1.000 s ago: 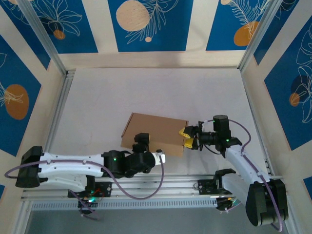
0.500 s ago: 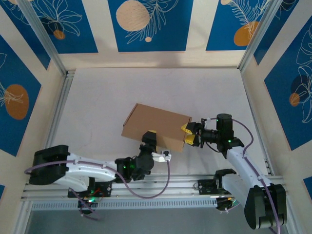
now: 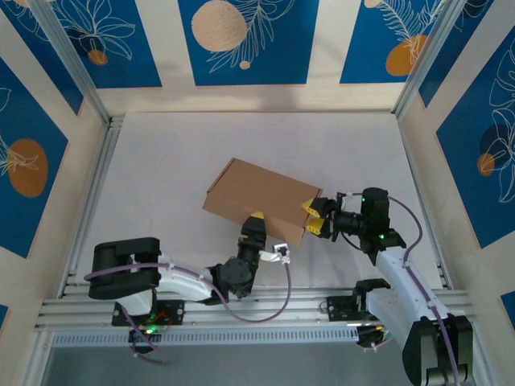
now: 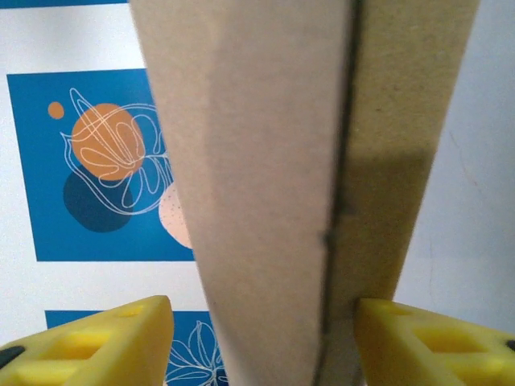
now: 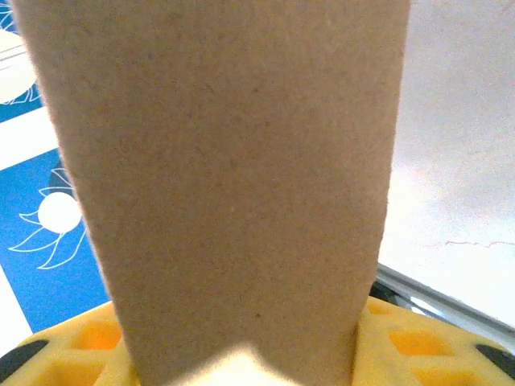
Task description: Fold the paper box
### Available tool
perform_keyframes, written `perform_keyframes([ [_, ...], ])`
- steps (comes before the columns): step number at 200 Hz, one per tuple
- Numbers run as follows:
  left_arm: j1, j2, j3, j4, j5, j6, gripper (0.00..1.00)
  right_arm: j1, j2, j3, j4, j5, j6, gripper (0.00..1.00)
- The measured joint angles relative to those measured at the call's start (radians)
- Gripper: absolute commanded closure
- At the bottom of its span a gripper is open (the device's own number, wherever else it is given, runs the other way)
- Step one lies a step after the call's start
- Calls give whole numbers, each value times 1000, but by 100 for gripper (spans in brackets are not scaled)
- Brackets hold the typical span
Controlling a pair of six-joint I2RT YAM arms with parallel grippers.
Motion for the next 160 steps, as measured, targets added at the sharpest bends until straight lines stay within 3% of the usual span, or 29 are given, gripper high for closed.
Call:
perform_keyframes([
  [28, 1, 0, 0, 13, 0, 14, 48, 0, -2, 0, 10, -4, 14, 61],
  [70, 1, -22, 11, 14, 1, 42, 48, 0, -2, 0, 22, -30, 24, 37],
  [110, 1, -72, 65, 0, 29, 38, 52, 18, -2, 1, -18, -98, 6, 31],
  [139, 1, -137, 67, -138, 38, -45, 55, 11, -2, 28, -95, -114, -47, 25],
  [160, 5, -205, 95, -370, 43, -194, 56, -13, -2, 76, -189, -111, -123, 29],
])
